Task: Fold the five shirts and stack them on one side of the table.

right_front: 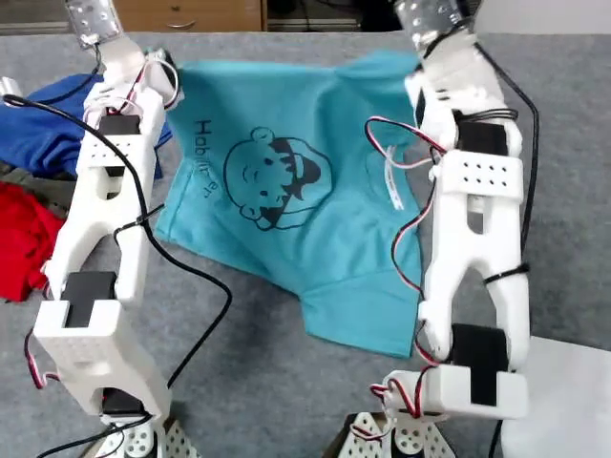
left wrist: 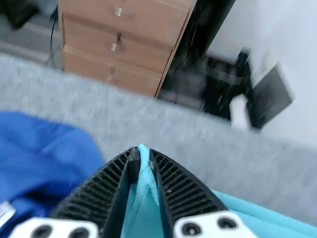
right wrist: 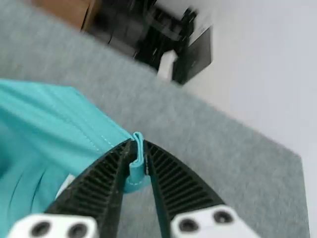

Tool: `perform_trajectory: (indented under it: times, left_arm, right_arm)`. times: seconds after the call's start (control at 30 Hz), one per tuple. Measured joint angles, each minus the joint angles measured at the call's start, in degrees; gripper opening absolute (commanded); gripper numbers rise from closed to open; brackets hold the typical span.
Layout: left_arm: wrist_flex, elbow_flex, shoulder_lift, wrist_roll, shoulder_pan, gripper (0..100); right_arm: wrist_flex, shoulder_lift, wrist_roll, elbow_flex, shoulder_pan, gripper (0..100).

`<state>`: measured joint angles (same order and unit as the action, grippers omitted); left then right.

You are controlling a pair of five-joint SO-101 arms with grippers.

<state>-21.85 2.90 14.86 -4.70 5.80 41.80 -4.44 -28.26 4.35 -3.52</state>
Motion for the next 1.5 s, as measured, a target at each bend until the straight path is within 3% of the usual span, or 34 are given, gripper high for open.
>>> perform_trajectory:
  times: [0.3,0.67,0.9,1.13,1.37,1.5]
  left_arm:
    - [-19.87,-4.04,-8.00,10.20,0.18,2]
    - [-20.66,-20.57,-12.40,14.07,2.73,2]
    - [-14.15,-26.99,-12.40,14.42,7.12,2]
    - [-13.45,-34.02,-12.75,14.24,7.21,2]
    - [-13.19,-34.46,-12.84,14.42,7.03,2]
    - [-21.27,-34.11,-14.86,14.42,3.08,2]
  right_arm:
    - [23.74,-11.08,-4.75,0.44,-0.26,0.4]
    - [27.43,-38.51,-7.21,32.00,-0.26,0.4]
    - [31.91,-54.68,-7.30,50.11,-0.53,0.4]
    - [39.21,-65.58,-11.60,57.32,-0.44,0.4]
    - [40.26,-68.40,-14.24,57.58,1.67,0.4]
    - [38.24,-68.57,-14.24,58.02,2.20,0.4]
